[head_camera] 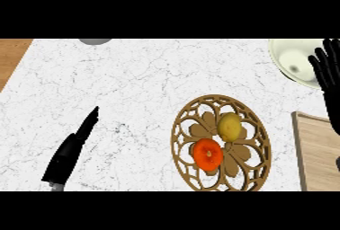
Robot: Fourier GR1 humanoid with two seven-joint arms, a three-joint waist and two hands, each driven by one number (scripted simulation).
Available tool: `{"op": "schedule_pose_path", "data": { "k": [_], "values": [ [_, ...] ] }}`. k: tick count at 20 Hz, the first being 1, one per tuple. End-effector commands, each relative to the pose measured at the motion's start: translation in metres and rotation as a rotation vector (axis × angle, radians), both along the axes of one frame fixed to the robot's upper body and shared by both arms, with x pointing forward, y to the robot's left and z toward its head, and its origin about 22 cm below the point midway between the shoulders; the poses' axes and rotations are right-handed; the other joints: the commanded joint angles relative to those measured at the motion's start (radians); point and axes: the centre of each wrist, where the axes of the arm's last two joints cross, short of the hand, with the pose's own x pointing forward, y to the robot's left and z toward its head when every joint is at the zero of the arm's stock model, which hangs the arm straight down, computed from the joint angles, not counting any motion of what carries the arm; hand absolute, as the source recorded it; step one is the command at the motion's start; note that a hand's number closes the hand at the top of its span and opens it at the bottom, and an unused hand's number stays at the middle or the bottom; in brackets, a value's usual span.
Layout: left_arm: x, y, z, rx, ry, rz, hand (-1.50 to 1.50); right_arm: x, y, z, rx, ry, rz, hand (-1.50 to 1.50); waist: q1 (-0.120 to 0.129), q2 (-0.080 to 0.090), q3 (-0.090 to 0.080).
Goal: Pick the lemon from the placemat and place it in the bowl
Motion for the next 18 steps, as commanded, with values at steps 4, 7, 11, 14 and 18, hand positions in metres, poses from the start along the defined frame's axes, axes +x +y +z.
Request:
{"op": "schedule_pose_path", "data": {
  "k": [4,7,11,14,18],
  "values": [
    [0.022,-0.019,0.022,-0.123,-0.084,0.086,0.0,-0.012,0.067,-0.064,-0.006,0.306,-0.227,1.5,-0.009,-0.032,-0.007],
    [0.025,-0.024,0.03,-0.164,-0.127,0.063,0.0,-0.021,-0.013,-0.095,-0.501,0.419,-0.407,1.5,-0.004,0.002,-0.05],
    [0.028,-0.026,0.032,-0.243,-0.114,0.133,0.0,-0.017,0.059,-0.102,-0.009,0.14,-0.807,-1.5,-0.046,-0.041,-0.007],
    [0.031,-0.03,0.033,-0.249,-0.102,0.128,0.0,-0.031,0.117,-0.115,-0.018,-0.031,-0.846,-1.5,-0.033,-0.039,-0.007],
    [0.038,-0.037,0.038,-0.244,-0.109,0.132,0.0,-0.04,0.161,-0.136,-0.08,-0.101,-0.903,-1.5,-0.029,-0.038,-0.009]
  ]
}}
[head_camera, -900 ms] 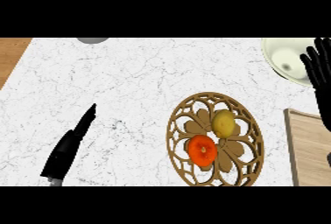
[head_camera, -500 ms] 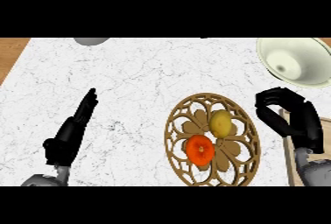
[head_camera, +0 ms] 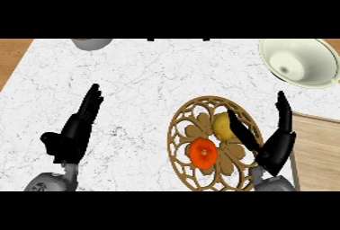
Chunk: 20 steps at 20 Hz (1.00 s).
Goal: Pick the lemon from the placemat and place it in the bowl
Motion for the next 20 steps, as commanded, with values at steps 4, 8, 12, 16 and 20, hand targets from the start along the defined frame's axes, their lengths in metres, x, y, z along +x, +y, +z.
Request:
{"op": "schedule_pose_path", "data": {
  "k": [4,8,12,16,20],
  "values": [
    [0.001,-0.005,0.002,-0.018,0.02,0.011,0.0,-0.012,0.026,-0.026,-0.053,0.021,-0.192,-1.5,-0.006,-0.004,-0.002],
    [0.003,-0.004,0.0,-0.028,0.011,0.025,0.0,-0.005,0.013,-0.009,-0.024,0.114,-0.21,-1.5,-0.012,-0.005,-0.003],
    [0.009,-0.004,0.002,-0.017,0.01,0.003,0.0,-0.002,0.026,0.003,0.029,0.266,-0.161,-1.5,-0.004,-0.001,-0.002],
    [0.013,-0.01,0.004,-0.018,0.017,0.018,0.0,0.001,0.026,0.021,0.084,0.449,-0.191,-1.5,-0.009,-0.003,0.0],
    [0.009,-0.006,-0.009,-0.021,0.022,0.006,0.0,-0.005,0.041,0.053,0.104,0.563,-0.199,-1.5,-0.009,-0.004,0.002]
  ]
}}
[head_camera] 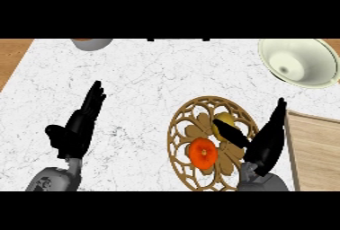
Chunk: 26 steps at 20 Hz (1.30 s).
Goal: Pick the lemon from the placemat and place it in the bowl
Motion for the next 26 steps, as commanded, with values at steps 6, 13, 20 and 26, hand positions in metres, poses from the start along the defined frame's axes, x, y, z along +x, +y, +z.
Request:
{"op": "schedule_pose_path", "data": {
  "k": [6,13,20,26],
  "values": [
    [0.013,-0.004,0.025,-0.017,-0.019,-0.008,0.0,0.0,0.04,0.036,0.058,0.232,-0.033,-1.5,0.021,0.003,0.006],
    [0.002,0.003,-0.01,-0.009,0.001,-0.024,0.0,-0.002,0.04,0.048,0.083,0.18,-0.025,-1.5,0.018,0.007,0.005],
    [0.009,-0.01,-0.005,0.004,-0.003,-0.015,0.0,-0.033,0.053,0.044,0.129,0.037,0.031,-1.5,0.014,0.006,0.006],
    [0.008,-0.004,0.007,-0.011,-0.017,-0.007,0.0,-0.023,0.048,0.047,0.181,0.016,0.015,-1.5,0.023,0.005,0.006]
  ]
}}
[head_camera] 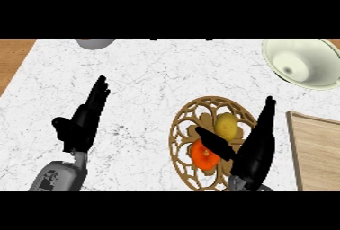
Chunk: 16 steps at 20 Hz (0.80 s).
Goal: Pick the lemon from the placemat and place it in the bowl
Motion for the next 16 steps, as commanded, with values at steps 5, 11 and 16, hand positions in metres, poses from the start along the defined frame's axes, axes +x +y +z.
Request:
{"op": "schedule_pose_path", "data": {
  "k": [5,11,16],
  "values": [
    [0.001,0.002,-0.002,-0.005,-0.005,0.0,0.0,-0.003,0.006,-0.015,0.22,0.045,-0.093,-1.5,0.002,0.001,0.0],
    [-0.004,0.012,-0.004,-0.023,0.002,-0.011,0.0,0.012,0.004,-0.03,0.254,0.058,-0.127,-1.5,0.008,0.002,0.0],
    [0.004,-0.007,-0.022,-0.008,-0.01,-0.017,0.0,-0.003,0.004,-0.055,0.235,0.063,-0.126,-1.5,-0.006,0.002,0.0]
  ]
}}
